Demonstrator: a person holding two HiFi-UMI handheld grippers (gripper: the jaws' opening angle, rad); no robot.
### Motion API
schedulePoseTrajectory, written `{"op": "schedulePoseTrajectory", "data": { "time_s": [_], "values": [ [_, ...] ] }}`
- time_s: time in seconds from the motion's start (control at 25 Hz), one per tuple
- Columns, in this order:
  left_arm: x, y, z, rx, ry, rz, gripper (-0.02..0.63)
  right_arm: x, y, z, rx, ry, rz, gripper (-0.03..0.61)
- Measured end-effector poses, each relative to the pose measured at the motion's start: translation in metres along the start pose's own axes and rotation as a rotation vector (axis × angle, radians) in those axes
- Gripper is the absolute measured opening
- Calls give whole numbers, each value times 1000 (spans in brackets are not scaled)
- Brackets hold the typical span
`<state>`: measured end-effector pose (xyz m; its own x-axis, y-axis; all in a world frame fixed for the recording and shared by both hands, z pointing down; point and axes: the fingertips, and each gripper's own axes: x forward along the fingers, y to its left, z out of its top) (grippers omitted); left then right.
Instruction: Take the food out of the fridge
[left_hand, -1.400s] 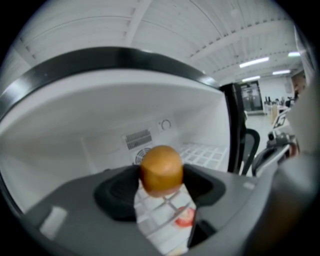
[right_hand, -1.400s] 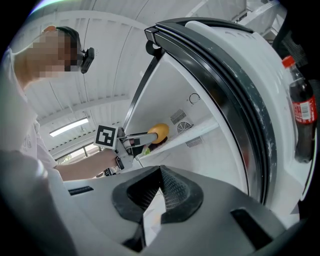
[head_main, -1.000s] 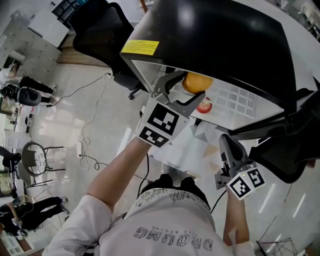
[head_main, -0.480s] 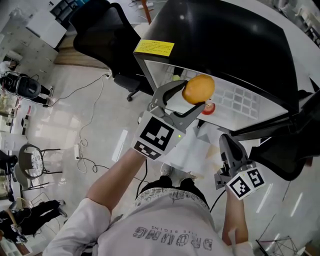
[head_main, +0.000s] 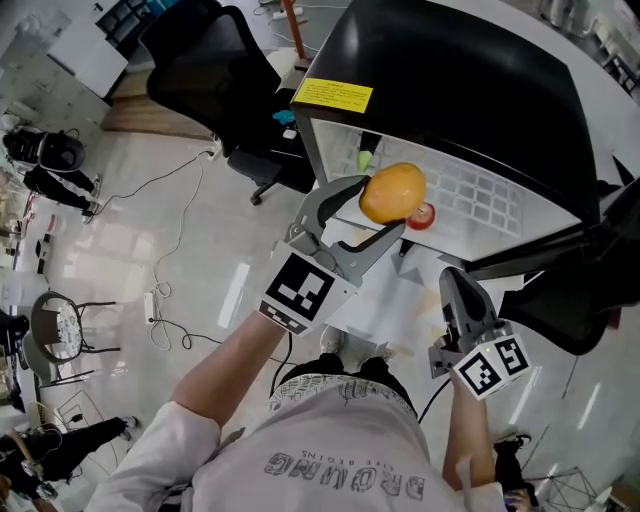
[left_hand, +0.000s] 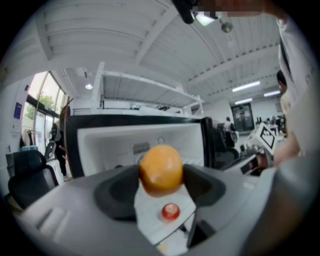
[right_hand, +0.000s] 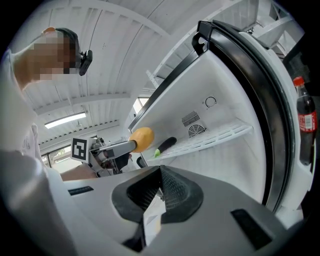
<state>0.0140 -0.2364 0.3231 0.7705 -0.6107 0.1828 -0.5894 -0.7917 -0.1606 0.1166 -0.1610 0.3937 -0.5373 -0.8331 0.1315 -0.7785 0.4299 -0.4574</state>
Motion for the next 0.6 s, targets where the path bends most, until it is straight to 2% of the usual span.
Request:
{"op": "schedulePoseTrajectory", "data": {
  "time_s": [0.6],
  "values": [
    [-34,5,-17,-47,-35,-13,285,4,19,0,-13,-21,-28,-12]
  ]
}}
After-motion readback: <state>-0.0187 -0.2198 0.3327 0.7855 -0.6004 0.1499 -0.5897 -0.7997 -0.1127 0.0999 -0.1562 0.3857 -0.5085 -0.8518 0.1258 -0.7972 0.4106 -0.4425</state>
